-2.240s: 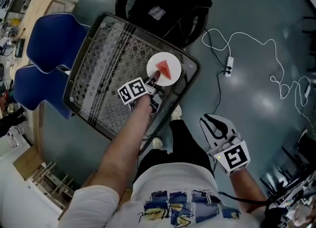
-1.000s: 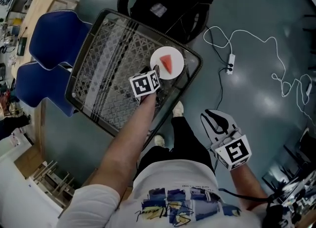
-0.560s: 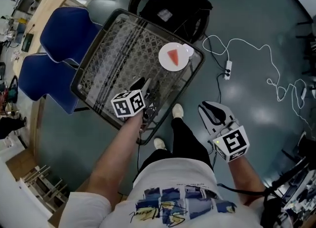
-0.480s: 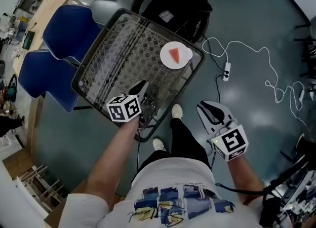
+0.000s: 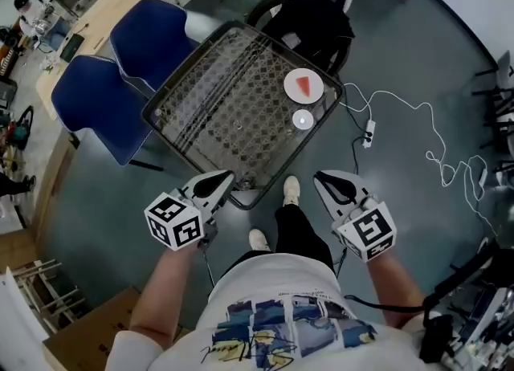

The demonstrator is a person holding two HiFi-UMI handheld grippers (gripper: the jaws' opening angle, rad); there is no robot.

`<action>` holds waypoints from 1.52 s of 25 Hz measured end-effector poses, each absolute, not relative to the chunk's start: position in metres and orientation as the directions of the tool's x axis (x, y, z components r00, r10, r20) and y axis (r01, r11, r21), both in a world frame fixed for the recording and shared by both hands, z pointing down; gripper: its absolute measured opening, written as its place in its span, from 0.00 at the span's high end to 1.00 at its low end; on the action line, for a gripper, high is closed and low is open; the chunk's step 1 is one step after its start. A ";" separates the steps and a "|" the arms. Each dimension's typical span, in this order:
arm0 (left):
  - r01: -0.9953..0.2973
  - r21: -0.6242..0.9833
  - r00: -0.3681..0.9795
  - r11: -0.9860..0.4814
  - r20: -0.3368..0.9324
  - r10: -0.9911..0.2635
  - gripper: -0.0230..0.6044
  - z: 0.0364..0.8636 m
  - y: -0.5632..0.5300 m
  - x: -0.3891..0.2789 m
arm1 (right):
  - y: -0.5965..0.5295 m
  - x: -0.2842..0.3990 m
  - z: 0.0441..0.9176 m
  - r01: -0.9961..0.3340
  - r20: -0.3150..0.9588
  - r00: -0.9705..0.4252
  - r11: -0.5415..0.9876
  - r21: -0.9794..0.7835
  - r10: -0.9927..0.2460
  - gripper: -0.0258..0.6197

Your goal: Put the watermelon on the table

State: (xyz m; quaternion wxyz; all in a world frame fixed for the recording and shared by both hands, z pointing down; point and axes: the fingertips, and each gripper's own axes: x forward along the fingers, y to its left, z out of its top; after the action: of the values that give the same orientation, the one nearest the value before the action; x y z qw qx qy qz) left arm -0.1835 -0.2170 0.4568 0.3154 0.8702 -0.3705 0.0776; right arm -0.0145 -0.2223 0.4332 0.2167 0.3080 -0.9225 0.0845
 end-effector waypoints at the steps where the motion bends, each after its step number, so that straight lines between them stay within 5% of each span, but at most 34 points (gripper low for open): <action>1: -0.694 0.488 0.713 -0.530 0.367 -0.597 0.95 0.448 -0.202 -0.187 | -0.211 -0.021 0.429 -0.598 0.452 -0.721 0.801 -0.023 -0.525 0.92; 12: -0.608 0.388 0.793 -0.692 0.274 -0.544 0.95 0.355 -0.081 -0.173 | -0.116 -0.069 0.369 -0.525 0.404 -0.763 0.849 0.068 -0.504 0.94; 38: -0.614 0.415 0.786 -0.671 0.245 -0.568 0.95 0.338 0.010 -0.182 | -0.011 -0.110 0.361 -0.410 0.448 -0.787 0.902 0.133 -0.424 0.94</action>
State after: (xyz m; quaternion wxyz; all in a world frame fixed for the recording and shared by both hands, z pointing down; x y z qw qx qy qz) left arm -0.1825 0.0101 0.3380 0.2439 0.9129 -0.3238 0.0476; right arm -0.1100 -0.0111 0.3610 0.2401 0.2207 -0.9452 -0.0143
